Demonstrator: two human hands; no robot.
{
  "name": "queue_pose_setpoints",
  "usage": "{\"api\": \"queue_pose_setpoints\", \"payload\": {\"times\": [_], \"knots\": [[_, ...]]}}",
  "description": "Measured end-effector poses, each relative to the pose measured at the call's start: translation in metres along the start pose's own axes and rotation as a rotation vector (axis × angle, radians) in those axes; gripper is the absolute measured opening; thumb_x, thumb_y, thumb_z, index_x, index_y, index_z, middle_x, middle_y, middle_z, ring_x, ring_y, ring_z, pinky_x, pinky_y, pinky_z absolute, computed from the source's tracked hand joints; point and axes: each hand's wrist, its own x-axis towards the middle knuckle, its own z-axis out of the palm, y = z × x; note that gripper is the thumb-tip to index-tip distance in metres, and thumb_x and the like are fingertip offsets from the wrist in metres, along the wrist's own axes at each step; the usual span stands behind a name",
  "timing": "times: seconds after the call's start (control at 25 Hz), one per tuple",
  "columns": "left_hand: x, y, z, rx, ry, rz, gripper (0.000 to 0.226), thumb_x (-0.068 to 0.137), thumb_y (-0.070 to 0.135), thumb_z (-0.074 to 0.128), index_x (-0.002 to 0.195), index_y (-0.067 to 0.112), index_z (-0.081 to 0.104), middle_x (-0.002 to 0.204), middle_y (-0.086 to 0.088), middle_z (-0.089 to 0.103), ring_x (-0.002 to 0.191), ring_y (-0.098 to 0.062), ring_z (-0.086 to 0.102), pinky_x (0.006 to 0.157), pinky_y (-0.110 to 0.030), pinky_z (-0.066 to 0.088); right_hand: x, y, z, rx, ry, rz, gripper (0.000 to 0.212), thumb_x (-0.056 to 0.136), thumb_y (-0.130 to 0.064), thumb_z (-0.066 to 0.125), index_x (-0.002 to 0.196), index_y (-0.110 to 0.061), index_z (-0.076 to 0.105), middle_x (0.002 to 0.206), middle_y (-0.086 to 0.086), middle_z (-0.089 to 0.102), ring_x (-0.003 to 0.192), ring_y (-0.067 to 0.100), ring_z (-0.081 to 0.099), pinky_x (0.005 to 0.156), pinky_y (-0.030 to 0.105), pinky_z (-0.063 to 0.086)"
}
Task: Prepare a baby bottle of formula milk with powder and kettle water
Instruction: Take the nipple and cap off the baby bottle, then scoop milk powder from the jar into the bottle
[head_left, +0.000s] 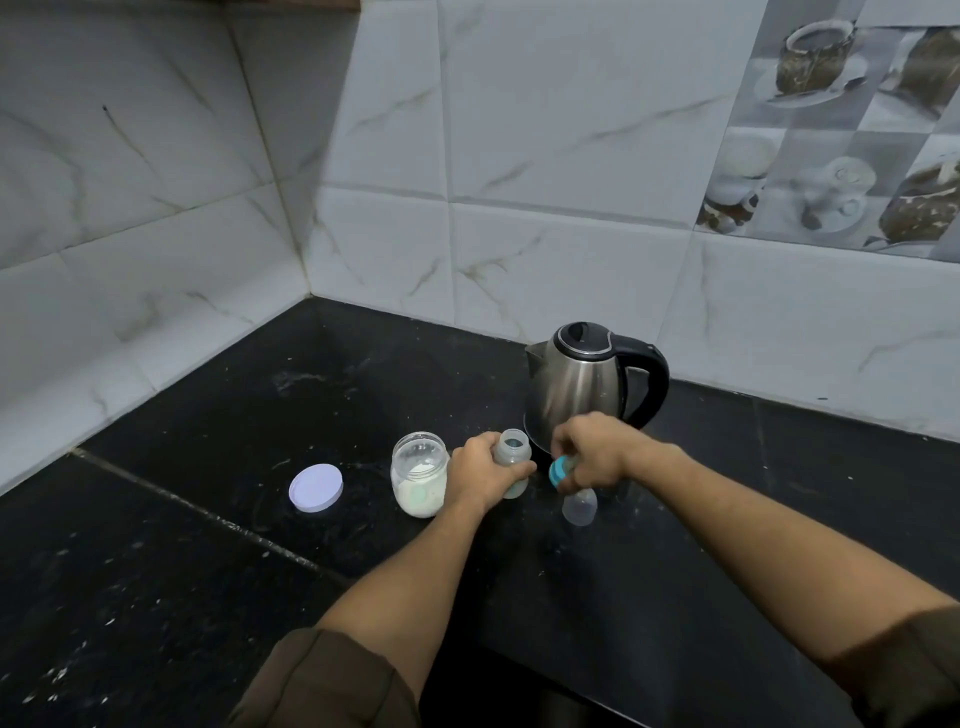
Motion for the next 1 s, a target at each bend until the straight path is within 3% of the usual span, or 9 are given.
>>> {"api": "queue_pose_setpoints", "payload": {"times": [0.32,0.84,0.92,1.0], "knots": [[0.001,-0.006,0.015,-0.045,0.016,0.005,0.045,0.069,0.046,0.093,0.105,0.027,0.074,0.101,0.008,0.078,0.099,-0.012,0.072,0.093,-0.039,0.058,-0.012,-0.005,0.061,-0.074,-0.17,0.037,0.054,0.076,-0.04,0.088,0.124,-0.024,0.067,0.124,-0.001,0.062,0.111,0.022,0.062,0.082,0.035,0.054],[0.007,-0.021,0.03,-0.097,-0.02,-0.007,0.059,0.06,0.053,0.095,0.11,0.029,0.074,0.102,0.012,0.079,0.101,-0.011,0.073,0.096,-0.042,0.058,-0.018,-0.016,0.084,-0.14,-0.222,0.057,0.062,0.08,-0.043,0.085,0.134,-0.022,0.063,0.133,0.01,0.056,0.12,0.027,0.056,0.091,0.041,0.054],[0.004,-0.017,0.027,-0.104,-0.029,-0.011,0.072,0.059,0.055,0.096,0.121,0.027,0.072,0.114,0.009,0.077,0.112,-0.015,0.071,0.101,-0.04,0.055,-0.018,-0.018,0.082,-0.17,-0.233,0.058,0.066,0.077,-0.046,0.087,0.133,-0.022,0.063,0.13,0.008,0.058,0.119,0.027,0.058,0.085,0.039,0.052],[0.0,-0.008,0.022,-0.085,-0.066,-0.034,0.102,0.059,0.062,0.094,0.146,0.021,0.058,0.141,0.002,0.066,0.134,-0.02,0.058,0.113,-0.039,0.046,-0.018,-0.02,0.074,-0.21,-0.239,0.052,0.064,0.075,-0.046,0.087,0.128,-0.02,0.064,0.123,0.006,0.062,0.114,0.028,0.061,0.078,0.037,0.048]]}}
